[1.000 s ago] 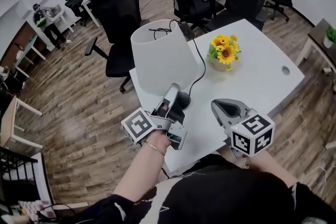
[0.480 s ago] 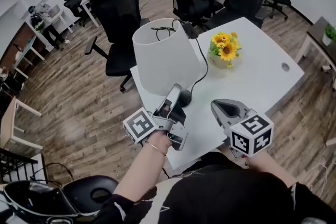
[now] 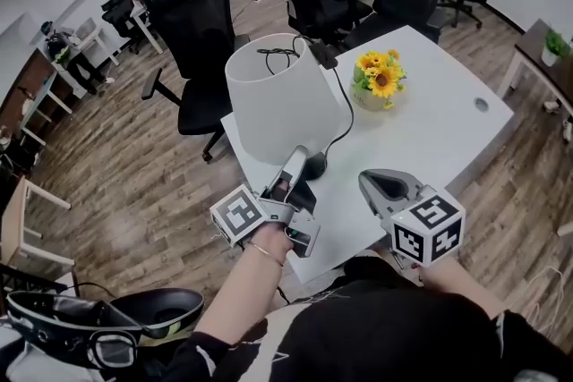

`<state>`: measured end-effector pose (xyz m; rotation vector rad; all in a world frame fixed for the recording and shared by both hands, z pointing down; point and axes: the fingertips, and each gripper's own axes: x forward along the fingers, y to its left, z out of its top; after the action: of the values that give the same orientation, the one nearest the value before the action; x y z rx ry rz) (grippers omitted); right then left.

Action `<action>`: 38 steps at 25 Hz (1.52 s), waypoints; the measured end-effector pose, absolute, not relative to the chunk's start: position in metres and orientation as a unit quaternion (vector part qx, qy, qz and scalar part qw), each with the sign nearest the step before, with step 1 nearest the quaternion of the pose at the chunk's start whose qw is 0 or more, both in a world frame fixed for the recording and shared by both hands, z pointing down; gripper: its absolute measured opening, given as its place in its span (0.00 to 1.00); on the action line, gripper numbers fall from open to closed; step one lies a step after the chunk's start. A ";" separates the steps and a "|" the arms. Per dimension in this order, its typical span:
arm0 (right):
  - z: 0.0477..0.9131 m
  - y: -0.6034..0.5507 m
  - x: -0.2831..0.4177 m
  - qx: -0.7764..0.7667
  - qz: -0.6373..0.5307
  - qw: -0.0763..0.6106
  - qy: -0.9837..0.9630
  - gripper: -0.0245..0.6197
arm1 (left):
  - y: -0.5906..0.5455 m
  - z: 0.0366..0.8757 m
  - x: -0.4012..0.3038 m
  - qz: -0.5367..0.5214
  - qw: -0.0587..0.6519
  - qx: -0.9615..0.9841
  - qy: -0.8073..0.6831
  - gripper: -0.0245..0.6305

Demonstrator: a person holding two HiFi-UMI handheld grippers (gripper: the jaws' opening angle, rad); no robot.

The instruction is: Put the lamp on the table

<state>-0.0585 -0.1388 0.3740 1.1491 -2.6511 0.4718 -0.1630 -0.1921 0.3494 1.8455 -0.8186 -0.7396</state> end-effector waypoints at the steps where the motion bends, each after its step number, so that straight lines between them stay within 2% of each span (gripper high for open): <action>1: 0.374 -0.137 -0.058 0.392 0.160 0.106 -0.900 0.06 | -0.191 0.350 -0.163 -0.301 0.477 0.755 -0.334 0.19; 38: 0.374 -0.112 -0.048 0.402 0.169 0.100 -0.894 0.06 | -0.169 0.360 -0.158 -0.301 0.490 0.747 -0.334 0.21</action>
<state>-0.0477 -0.1120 0.3744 1.1888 -2.6429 0.4983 -0.1579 -0.1689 0.3599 1.8142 -0.8108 -0.7303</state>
